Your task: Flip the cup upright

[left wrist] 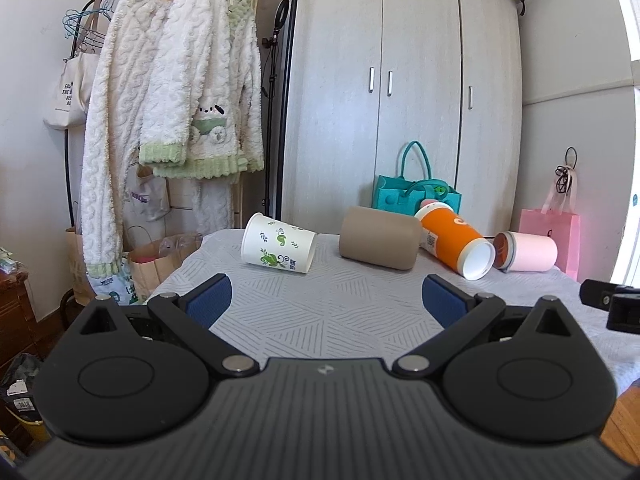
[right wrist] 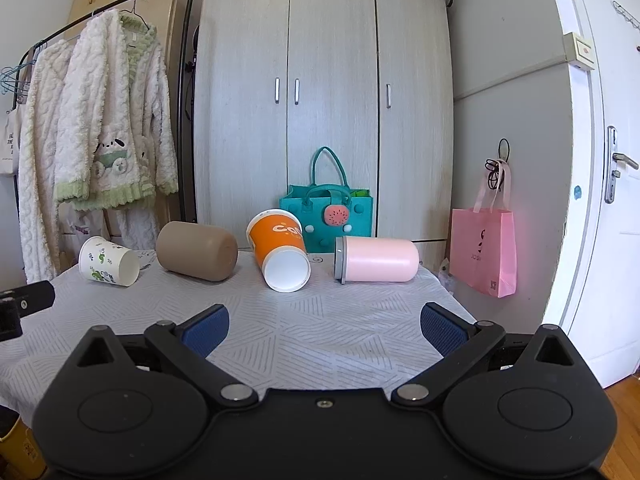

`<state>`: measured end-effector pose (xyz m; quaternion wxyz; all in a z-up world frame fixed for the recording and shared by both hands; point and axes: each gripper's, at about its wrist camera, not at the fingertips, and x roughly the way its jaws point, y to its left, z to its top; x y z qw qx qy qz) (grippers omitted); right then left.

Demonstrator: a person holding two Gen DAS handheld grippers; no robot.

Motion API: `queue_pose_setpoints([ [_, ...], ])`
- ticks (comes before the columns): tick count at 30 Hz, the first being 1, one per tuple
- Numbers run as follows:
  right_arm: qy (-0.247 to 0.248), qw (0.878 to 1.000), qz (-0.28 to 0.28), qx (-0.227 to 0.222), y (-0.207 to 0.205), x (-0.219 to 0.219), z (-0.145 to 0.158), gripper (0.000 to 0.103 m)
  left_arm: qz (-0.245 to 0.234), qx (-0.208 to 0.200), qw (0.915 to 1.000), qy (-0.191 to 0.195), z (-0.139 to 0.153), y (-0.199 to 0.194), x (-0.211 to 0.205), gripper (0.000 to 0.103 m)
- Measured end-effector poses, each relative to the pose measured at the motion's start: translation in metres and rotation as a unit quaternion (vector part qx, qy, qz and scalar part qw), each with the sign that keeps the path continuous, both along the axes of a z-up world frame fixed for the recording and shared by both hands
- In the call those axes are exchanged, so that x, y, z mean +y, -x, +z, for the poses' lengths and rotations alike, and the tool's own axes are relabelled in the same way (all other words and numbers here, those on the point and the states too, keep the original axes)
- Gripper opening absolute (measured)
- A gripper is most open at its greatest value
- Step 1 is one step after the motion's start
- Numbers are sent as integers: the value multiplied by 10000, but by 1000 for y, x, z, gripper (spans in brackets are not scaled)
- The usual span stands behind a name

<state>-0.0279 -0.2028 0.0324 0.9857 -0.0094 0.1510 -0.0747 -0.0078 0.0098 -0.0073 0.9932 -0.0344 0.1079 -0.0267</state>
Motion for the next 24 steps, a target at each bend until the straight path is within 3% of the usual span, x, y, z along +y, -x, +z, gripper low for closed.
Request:
queue_pose_setpoints([
  [5,12,10000,23,3,1,2,0,103,-121,4,9999,87,1,3,3,103],
  [10,28,10000,38,20,3,3,0,103,-393,121,9981,453,1,4,11,103],
  [24,21,9999,107,130,-1,5,-1,103,-91,274,9985,460,-5,-1,15,103],
])
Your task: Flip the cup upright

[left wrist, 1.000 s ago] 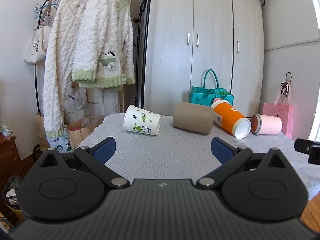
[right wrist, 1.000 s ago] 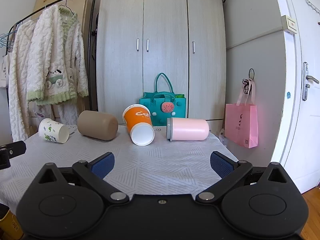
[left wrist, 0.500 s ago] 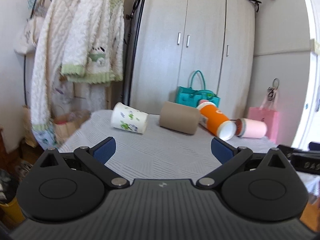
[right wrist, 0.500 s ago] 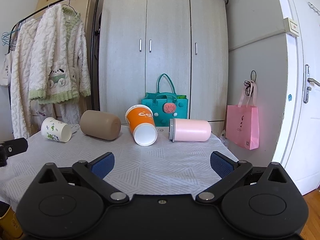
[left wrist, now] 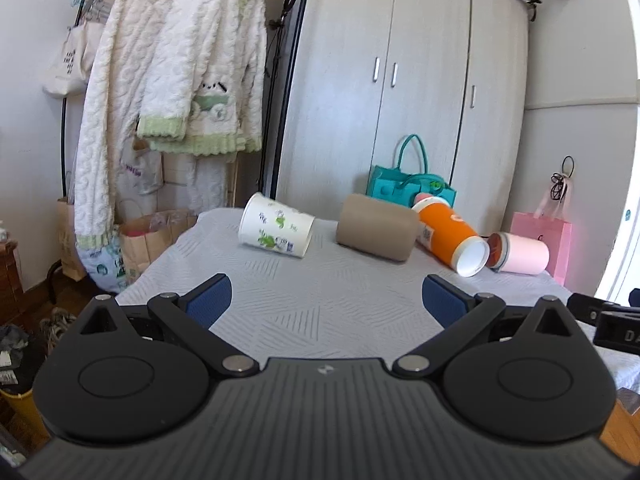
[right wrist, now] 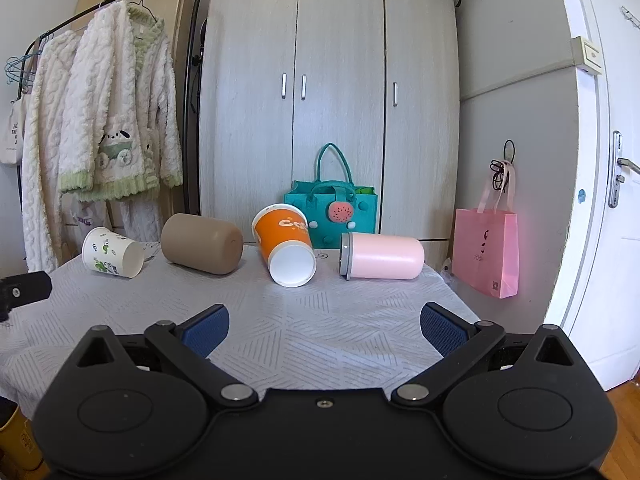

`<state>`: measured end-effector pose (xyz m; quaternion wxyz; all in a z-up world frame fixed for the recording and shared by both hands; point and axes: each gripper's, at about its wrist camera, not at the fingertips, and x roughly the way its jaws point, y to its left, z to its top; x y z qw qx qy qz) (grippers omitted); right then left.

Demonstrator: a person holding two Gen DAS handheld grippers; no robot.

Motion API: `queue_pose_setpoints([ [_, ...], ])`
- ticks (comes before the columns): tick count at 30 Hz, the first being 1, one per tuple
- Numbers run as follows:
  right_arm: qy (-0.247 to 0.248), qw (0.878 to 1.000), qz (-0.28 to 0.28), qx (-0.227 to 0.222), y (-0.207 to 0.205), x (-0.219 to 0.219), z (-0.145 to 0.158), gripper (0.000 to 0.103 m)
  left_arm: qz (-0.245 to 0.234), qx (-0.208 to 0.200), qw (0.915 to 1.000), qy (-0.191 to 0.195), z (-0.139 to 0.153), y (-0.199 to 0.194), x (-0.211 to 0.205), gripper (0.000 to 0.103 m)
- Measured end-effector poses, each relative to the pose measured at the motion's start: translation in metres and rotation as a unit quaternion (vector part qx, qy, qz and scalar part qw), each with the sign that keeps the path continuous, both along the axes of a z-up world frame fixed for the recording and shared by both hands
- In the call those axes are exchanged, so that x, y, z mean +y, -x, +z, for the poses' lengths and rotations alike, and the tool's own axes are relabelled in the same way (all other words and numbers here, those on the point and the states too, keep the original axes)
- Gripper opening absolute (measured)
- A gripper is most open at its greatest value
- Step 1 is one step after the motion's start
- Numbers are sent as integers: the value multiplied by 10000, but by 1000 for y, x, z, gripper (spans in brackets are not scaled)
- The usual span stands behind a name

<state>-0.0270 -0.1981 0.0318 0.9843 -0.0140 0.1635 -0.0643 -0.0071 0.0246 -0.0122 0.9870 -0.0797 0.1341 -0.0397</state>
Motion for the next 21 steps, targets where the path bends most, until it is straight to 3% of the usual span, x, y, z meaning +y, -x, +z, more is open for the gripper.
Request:
queue_pose_setpoints([
  [21,-70,9998,43,189,-15,1,-11,103,-64,82,9999,-128,-1,-7,-6,103],
])
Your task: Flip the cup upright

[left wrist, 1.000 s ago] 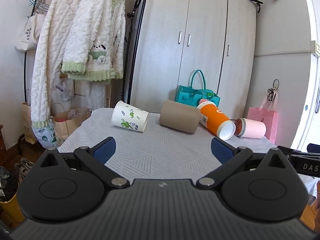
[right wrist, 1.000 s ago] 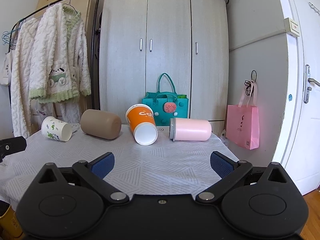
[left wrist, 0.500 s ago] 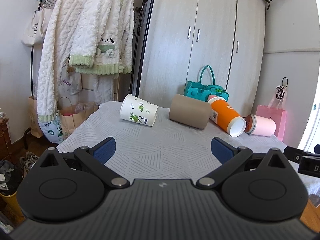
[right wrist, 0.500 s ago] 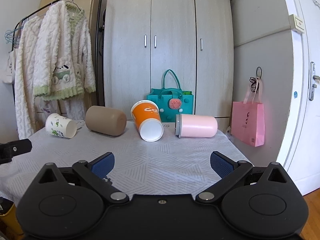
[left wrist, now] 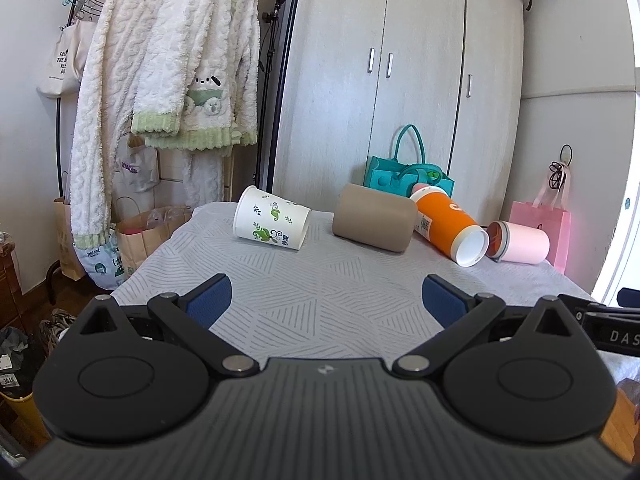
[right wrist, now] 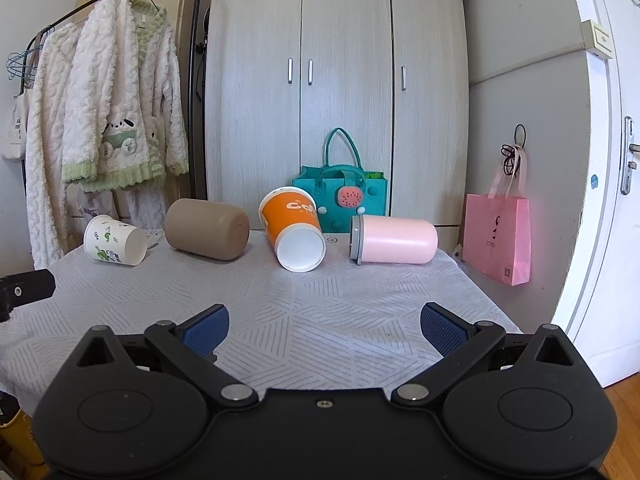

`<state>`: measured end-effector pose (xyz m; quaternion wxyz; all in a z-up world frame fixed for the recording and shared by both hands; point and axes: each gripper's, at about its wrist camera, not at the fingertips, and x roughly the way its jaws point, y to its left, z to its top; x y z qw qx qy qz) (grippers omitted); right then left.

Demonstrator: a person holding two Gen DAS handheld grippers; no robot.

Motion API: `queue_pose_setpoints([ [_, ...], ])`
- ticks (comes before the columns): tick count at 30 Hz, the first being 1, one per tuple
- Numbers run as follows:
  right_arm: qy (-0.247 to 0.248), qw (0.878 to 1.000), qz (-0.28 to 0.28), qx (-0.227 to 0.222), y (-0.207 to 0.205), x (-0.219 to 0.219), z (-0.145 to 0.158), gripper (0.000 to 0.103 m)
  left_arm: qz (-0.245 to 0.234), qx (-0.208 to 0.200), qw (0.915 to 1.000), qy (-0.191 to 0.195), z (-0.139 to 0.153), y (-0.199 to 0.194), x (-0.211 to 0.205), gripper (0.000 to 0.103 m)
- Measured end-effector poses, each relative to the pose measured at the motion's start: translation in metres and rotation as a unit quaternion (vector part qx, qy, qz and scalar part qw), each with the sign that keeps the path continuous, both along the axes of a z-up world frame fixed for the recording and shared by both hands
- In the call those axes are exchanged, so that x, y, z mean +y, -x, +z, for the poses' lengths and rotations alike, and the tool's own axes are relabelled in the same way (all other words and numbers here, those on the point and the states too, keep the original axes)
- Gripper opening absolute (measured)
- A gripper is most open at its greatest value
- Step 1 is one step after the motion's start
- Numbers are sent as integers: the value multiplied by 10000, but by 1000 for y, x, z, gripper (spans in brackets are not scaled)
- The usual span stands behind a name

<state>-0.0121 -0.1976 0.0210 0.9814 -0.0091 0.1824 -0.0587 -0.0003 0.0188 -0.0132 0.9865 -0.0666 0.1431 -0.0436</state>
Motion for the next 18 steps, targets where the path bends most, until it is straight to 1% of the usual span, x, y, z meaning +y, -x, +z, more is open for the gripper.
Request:
queue_pose_setpoints([
  [13,-42,9999,20,93,-3,1,-2,103,-7,236,9997,73,-3,-5,5,103],
  [18,-100,9996,235,125,-3,2,2,103,53,437,9990,-3,-3,-9,8,103],
])
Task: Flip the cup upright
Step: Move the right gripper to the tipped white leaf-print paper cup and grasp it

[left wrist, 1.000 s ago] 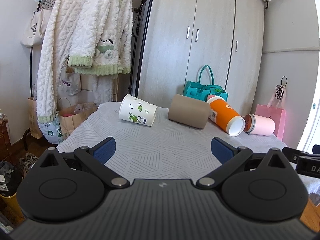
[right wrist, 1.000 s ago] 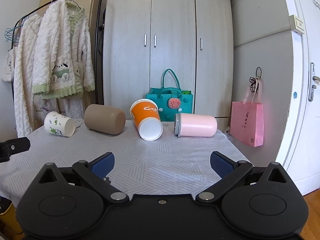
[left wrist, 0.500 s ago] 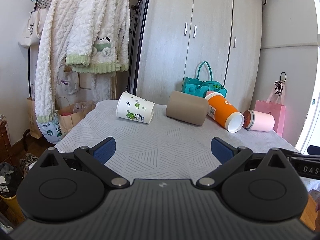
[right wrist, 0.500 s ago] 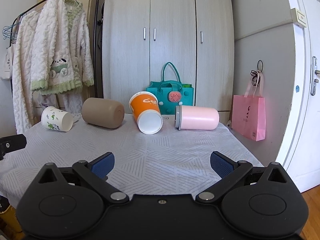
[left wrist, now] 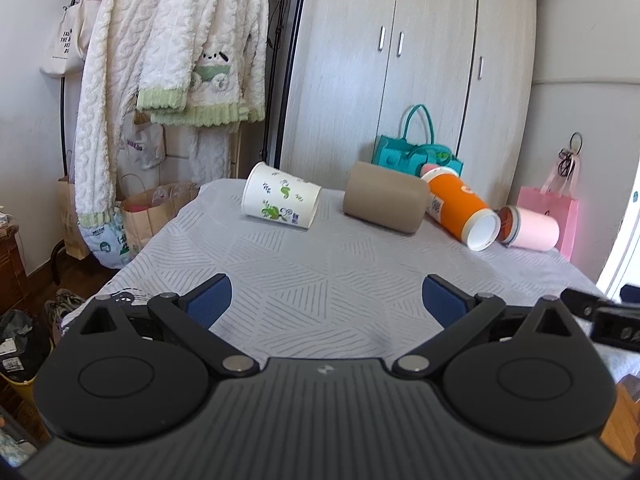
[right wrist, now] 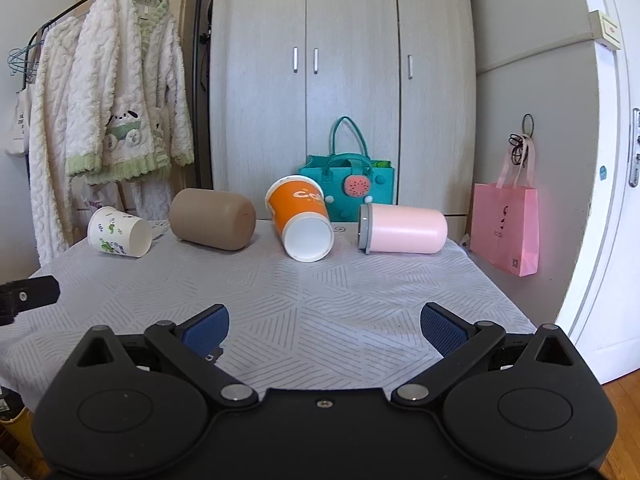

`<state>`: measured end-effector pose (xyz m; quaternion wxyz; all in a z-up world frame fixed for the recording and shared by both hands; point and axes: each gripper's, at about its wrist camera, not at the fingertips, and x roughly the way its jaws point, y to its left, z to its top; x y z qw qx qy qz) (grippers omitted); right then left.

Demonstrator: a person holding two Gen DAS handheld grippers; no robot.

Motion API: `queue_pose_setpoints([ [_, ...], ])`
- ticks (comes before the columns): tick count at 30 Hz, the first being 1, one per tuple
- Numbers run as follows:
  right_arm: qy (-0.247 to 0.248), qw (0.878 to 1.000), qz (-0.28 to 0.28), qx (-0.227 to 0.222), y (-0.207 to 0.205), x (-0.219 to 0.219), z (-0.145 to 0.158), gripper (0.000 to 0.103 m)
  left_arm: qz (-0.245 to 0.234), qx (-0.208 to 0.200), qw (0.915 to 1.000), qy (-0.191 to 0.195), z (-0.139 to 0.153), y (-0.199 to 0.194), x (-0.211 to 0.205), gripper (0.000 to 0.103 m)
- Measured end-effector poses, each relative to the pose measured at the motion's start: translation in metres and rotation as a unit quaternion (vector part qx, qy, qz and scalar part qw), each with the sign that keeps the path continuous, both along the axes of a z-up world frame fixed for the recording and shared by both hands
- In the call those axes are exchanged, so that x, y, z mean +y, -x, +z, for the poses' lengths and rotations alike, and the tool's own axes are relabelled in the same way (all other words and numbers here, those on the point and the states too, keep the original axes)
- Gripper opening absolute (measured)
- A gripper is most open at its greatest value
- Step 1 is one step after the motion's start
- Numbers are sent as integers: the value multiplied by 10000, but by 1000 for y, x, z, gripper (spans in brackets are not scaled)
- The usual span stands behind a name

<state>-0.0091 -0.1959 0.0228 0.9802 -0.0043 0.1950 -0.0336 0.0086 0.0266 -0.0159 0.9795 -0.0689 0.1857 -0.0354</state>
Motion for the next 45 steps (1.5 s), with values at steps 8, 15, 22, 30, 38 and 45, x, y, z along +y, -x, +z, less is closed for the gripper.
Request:
queue_pose_setpoints([
  [8,-353,9793,1978,259,-18,-1,43,103,-156,517,9985,35,16,-17,16,103],
  [15,53,9524,2904,927,-64,27,55,103,355,856,9956,105,30,-40,46,103],
  [22,-650,9077,3811,1632,-121,45,72,100,-212,1290,9905,437,36,-78,71,103],
  [30,571,8800,4429,1619,-177,112,70,98,-228,1383,9845,1053,32,-111,104,103],
  [38,1986,8349,4870,1621,-222,169,48,93,-252,1258,9848,1168,26,-147,120,103],
  [45,2552,8207,4846,1626,-252,192,28,92,-321,1286,9816,1376,18,-173,125,103],
])
